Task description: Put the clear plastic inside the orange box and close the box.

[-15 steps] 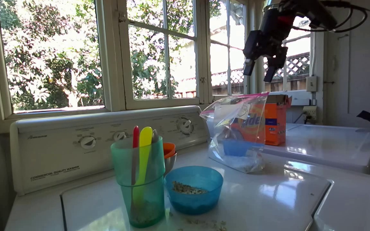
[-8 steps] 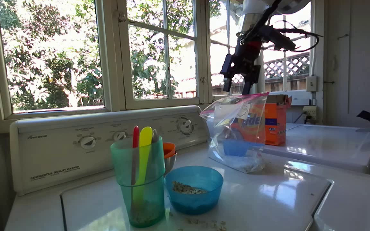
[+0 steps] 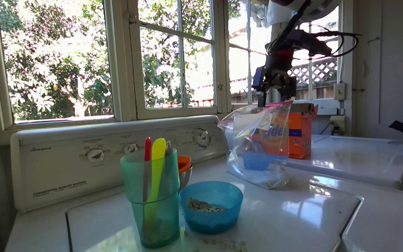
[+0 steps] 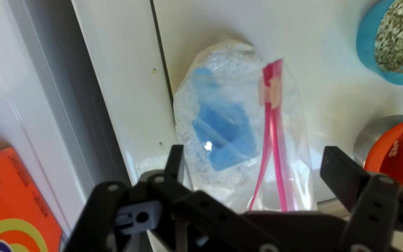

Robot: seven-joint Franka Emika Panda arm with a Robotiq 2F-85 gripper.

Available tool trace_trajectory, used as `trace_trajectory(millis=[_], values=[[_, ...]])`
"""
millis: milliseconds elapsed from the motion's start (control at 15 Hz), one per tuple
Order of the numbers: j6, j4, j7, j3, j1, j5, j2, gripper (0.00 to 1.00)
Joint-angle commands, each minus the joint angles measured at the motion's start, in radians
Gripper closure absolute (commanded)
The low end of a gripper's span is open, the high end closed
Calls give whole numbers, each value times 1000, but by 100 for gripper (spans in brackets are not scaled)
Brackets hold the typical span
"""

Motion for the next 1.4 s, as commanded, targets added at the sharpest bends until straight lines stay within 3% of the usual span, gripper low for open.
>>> trace_trajectory(millis=[0, 267, 533, 600, 867, 933, 1133, 1333], values=[[-52, -52, -18, 25, -10, 64, -28, 0], [39, -90, -13, 39, -6, 127, -27, 0], [108, -80, 15, 38, 0, 103, -7, 0], [60, -53, -4, 39, -5, 96, -3, 0], [85, -59, -1, 39, -5, 96, -1, 0], [108, -56, -29, 44, -10, 128, 6, 10], [151, -23, -73, 54, -10, 154, 43, 2], [215, -17, -99, 63, -4, 136, 74, 0]])
